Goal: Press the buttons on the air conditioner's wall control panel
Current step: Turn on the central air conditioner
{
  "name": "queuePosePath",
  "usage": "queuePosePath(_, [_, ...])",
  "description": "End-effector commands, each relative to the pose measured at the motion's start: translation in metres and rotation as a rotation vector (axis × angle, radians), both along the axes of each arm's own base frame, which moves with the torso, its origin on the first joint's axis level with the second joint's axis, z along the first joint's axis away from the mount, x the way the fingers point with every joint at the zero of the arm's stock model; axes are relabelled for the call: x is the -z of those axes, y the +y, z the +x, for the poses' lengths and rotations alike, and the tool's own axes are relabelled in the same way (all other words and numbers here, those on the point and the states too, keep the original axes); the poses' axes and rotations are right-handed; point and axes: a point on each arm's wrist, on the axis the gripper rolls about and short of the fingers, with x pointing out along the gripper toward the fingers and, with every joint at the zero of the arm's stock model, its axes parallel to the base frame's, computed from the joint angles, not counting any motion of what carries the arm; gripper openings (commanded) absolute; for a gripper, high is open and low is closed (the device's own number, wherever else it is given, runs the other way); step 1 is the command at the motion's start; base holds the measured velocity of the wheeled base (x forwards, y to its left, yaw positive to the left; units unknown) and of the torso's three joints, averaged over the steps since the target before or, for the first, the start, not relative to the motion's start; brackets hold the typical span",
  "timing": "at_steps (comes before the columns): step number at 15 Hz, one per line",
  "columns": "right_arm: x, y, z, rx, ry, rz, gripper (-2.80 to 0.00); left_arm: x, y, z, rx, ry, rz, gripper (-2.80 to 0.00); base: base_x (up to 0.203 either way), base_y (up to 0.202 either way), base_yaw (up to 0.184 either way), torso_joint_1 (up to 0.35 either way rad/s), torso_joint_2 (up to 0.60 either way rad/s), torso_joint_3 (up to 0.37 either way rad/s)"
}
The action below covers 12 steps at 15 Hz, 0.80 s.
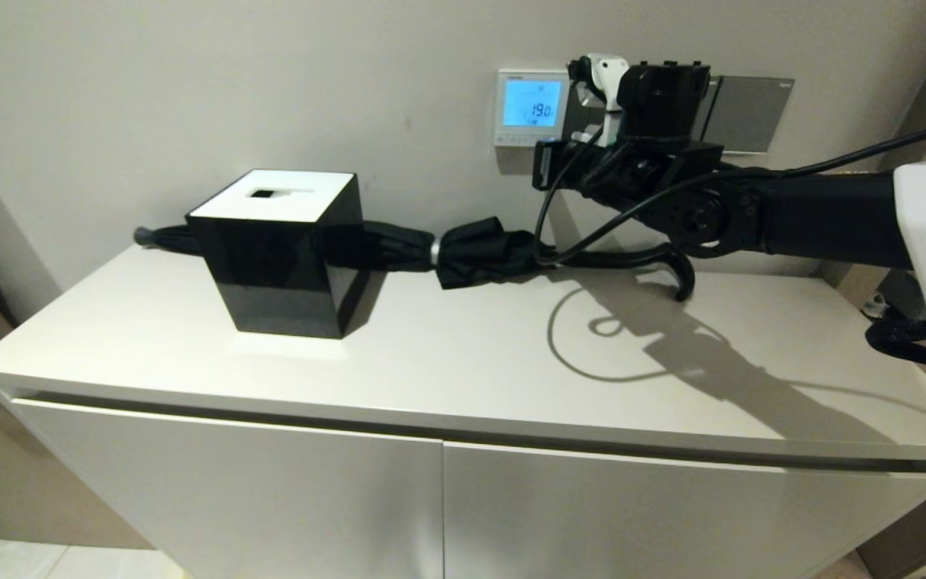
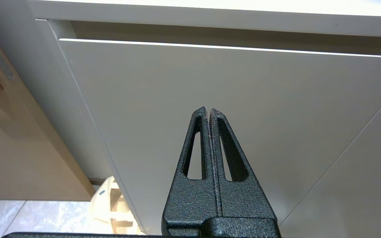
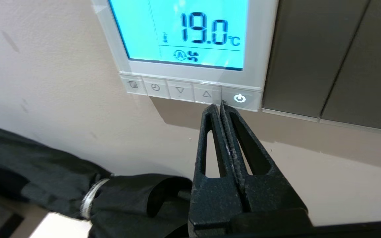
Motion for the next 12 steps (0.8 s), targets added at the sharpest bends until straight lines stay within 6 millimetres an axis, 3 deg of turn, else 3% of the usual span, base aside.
queuePosePath(1, [0.006, 0.004, 0.005, 0.011, -0.017, -0.008, -2.8, 0.0, 0.0, 0.0, -0.001, 0.0, 0.0, -2.8, 0.0, 0.0, 0.0, 0.0, 0.0, 0.0])
queuePosePath(6, [0.002, 0.012, -0.002, -0.005, -0.028, -0.006, -2.8, 0.0, 0.0, 0.0, -0.001, 0.0, 0.0, -2.8, 0.0, 0.0, 0.0, 0.0, 0.0, 0.0])
queuePosePath(12, [-0.025, 0.019, -0.038, -0.048, -0.061, 0.02, -2.8, 0.0, 0.0, 0.0, -0.001, 0.0, 0.0, -2.8, 0.0, 0.0, 0.0, 0.0, 0.0, 0.0])
